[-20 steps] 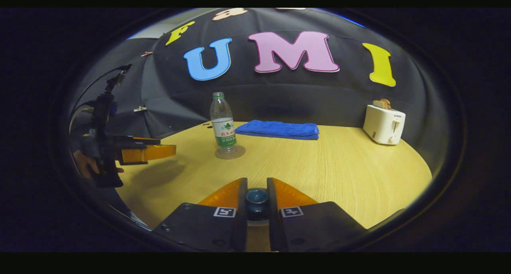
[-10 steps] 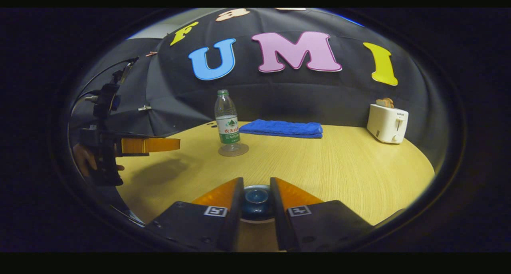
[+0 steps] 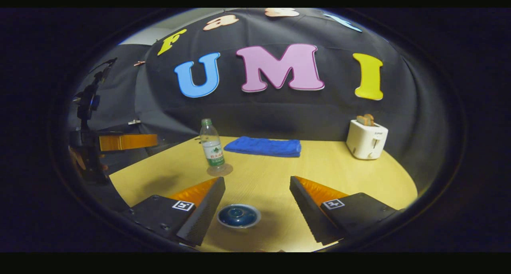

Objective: Open the teacup lid with one hand, grasp the water bottle and pour water into the teacup with the other hand; after pouring, place the water bottle on the coaster and then close the teacup lid.

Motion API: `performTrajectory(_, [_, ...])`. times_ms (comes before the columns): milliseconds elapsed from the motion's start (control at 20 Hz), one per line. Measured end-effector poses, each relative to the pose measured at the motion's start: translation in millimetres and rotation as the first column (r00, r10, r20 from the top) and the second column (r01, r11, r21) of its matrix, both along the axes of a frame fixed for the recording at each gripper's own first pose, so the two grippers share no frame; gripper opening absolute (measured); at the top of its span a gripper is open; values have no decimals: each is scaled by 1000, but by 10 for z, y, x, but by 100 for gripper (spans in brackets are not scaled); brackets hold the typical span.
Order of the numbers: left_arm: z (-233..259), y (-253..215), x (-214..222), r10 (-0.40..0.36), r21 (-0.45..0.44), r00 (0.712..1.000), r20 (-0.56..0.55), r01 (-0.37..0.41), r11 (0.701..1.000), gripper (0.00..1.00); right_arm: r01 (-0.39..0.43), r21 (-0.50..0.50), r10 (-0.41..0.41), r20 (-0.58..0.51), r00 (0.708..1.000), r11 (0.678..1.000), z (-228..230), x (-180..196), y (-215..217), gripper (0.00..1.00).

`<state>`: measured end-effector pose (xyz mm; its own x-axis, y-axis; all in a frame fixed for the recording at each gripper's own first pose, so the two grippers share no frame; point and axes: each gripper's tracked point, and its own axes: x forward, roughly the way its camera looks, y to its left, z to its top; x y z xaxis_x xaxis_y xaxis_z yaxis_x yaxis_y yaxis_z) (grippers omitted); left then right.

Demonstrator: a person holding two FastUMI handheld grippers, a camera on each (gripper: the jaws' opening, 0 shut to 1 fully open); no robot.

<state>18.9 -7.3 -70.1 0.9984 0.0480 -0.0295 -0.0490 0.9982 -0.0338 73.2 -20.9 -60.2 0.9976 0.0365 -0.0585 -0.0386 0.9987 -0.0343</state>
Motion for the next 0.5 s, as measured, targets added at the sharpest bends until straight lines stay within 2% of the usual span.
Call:
performTrajectory(150, [547, -10, -249, 47, -11, 995, 87, -46, 999, 96, 45, -14, -44, 65, 997, 999, 533, -189, -142, 100])
performTrajectory(250, [778, -84, -469, 50, -28, 991, 123, -47, 999, 96, 70, -16, -68, 106, 992, 997, 837, -331, -223, 100])
performTrajectory(350, [924, -156, -672, 41, -16, 987, 158, -39, 999, 96, 96, -14, -93, 147, 985, 995, 1070, -478, -287, 100])
performTrajectory(500, [902, -261, -929, 31, -3, 987, 155, -31, 1000, 96, 136, -15, -132, 169, 977, 991, 1199, -712, -346, 100])
